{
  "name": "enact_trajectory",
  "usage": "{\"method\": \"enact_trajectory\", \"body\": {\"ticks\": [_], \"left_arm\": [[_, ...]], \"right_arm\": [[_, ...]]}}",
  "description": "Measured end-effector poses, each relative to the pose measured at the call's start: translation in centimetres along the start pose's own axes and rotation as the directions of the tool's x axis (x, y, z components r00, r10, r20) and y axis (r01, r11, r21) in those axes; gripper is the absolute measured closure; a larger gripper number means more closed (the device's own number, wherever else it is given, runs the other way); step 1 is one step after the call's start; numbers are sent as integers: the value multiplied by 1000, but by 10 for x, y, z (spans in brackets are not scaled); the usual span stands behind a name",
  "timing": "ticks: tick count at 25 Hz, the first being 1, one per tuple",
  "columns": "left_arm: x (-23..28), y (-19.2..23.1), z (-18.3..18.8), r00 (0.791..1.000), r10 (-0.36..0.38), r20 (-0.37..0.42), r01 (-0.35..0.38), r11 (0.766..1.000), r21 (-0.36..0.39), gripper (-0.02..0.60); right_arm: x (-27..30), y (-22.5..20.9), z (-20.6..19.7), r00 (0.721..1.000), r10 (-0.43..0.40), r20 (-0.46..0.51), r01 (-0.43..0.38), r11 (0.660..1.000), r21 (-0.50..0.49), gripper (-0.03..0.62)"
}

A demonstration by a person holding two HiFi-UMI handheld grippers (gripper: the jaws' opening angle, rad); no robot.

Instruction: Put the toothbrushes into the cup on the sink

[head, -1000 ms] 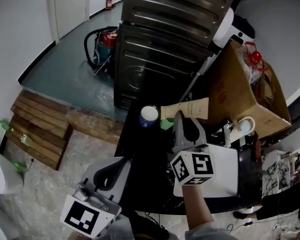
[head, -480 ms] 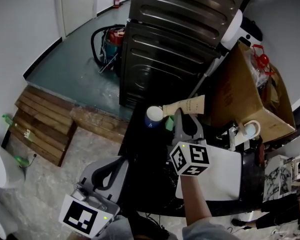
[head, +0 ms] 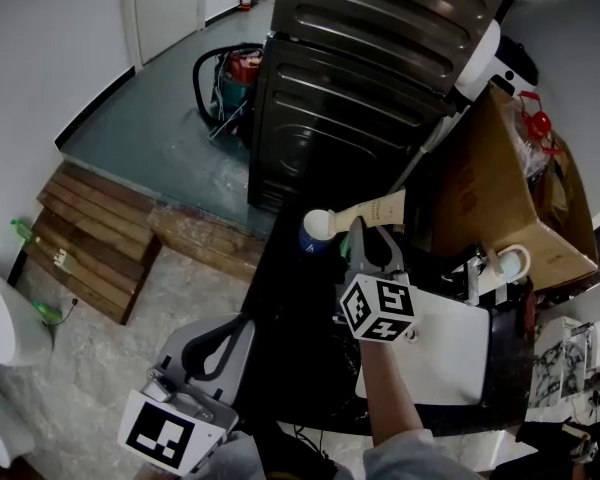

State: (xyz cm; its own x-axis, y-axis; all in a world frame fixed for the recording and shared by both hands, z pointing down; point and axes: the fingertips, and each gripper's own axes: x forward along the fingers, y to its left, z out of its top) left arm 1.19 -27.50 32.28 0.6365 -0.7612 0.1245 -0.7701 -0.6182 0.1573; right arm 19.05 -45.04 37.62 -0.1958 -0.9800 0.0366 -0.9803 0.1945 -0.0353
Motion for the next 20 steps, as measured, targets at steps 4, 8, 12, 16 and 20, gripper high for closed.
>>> {"method": "enact_trajectory", "body": {"ticks": [4,8,12,16,20], "left_arm": [[-5,10,1,999,21,24,-23,998,56,578],[-10,17,-1,999,38,27,-40,997,73,578],[-11,19,-4,999,46,14,-47,997,65,578],[-11,16,-5,999,48,-2,-48,999,12,578],[-11,17,-5,999,37,7,-38,999,24,578]], "right_arm": [[7,2,-13,1000,10,-19,-10,1000,13,568],[14,3,-25,999,8,-43,-7,1000,15,568],[18,3,-38,997,5,-71,-4,1000,17,568],[23,4,-51,994,4,-105,-2,1000,17,568],[26,9,-64,990,5,-139,-5,1000,3,568]]}}
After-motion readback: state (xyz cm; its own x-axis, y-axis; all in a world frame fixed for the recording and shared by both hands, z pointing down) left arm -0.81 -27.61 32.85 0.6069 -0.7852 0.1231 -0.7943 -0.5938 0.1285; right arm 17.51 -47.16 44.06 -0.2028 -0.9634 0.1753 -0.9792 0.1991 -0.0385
